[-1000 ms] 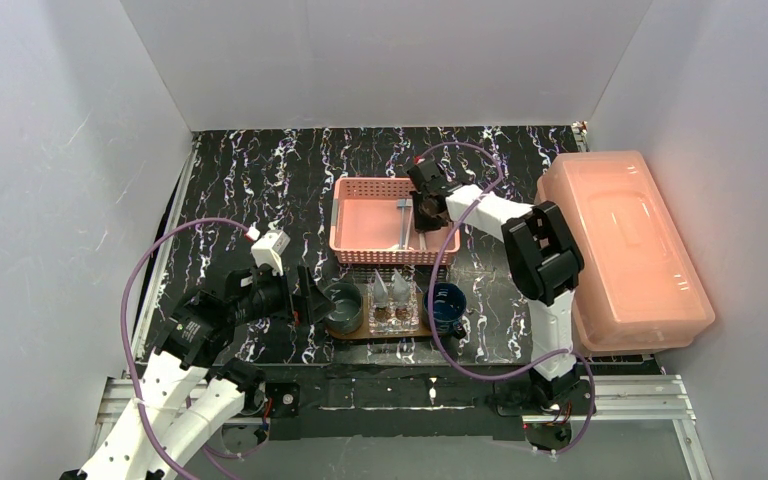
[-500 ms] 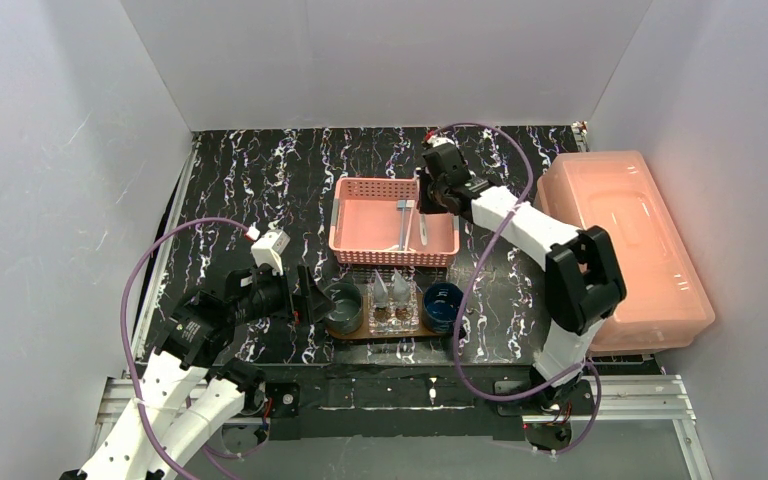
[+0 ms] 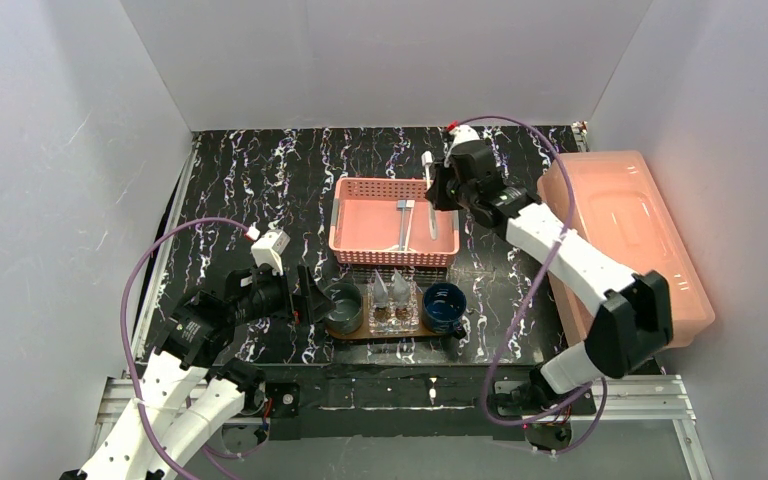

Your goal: Prepare toiletry sets of a toothbrush and toothpaste on the tray

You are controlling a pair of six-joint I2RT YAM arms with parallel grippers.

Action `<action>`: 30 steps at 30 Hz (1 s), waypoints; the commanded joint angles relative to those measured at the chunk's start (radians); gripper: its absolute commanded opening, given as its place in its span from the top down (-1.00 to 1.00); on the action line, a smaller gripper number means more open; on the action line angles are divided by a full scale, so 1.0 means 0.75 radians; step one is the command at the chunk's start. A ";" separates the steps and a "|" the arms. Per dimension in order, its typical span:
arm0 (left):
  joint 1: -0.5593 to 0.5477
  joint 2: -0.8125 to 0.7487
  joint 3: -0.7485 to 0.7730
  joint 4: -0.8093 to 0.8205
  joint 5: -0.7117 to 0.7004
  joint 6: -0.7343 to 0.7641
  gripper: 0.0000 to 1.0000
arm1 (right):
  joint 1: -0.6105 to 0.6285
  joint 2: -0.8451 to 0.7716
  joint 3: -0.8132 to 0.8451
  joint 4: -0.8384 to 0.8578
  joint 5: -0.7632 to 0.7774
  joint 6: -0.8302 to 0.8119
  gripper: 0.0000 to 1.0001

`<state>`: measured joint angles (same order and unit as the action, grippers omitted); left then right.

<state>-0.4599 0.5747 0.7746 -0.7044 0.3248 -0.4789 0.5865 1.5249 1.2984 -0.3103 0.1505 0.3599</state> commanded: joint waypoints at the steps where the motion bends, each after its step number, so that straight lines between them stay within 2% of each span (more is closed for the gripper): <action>1: 0.008 -0.005 -0.008 -0.002 0.024 0.019 -0.97 | 0.003 -0.202 -0.067 0.079 -0.095 -0.008 0.97; 11: 0.008 -0.003 0.055 0.034 0.144 -0.042 -0.97 | 0.082 -0.546 -0.272 0.196 -0.276 0.189 0.97; 18: 0.007 0.003 0.130 0.102 0.265 -0.147 -0.97 | 0.244 -0.694 -0.418 0.387 -0.314 0.325 0.97; 30: 0.007 -0.041 0.134 0.375 0.501 -0.393 -0.97 | 0.574 -0.689 -0.562 0.910 -0.289 0.555 0.97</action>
<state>-0.4599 0.5682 0.8528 -0.5247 0.6048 -0.6998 0.9455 1.0050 0.8886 0.1261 -0.0814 0.7017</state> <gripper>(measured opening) 0.983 0.072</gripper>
